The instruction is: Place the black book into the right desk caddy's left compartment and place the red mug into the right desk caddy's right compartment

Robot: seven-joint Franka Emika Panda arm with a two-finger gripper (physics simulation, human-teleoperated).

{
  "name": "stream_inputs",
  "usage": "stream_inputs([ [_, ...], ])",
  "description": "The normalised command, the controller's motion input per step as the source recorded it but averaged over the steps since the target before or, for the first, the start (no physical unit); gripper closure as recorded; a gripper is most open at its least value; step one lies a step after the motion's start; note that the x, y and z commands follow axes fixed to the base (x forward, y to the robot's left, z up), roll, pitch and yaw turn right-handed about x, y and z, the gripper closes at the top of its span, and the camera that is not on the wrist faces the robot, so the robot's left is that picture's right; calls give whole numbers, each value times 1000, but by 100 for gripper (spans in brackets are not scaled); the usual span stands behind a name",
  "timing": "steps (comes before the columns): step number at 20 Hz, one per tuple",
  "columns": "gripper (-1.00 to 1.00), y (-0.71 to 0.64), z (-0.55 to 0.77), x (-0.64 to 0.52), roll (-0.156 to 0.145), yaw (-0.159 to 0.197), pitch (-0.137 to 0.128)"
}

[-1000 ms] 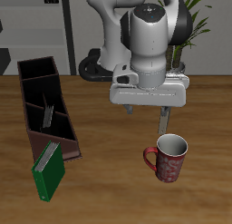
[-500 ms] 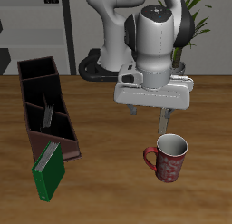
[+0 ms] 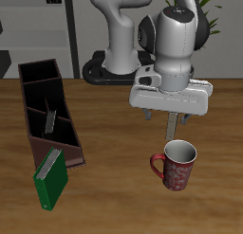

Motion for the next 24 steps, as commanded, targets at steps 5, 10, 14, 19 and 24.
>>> stream_inputs([
  [5,-100,62,19,14,19,12,-15],
  [10,-100,-32,10,54,-21,2,-22],
  [14,-100,-7,-79,61,-11,-10,3],
  [19,-100,-68,-145,40,-4,5,16],
  [24,-100,-82,-132,29,-7,-7,12],
])
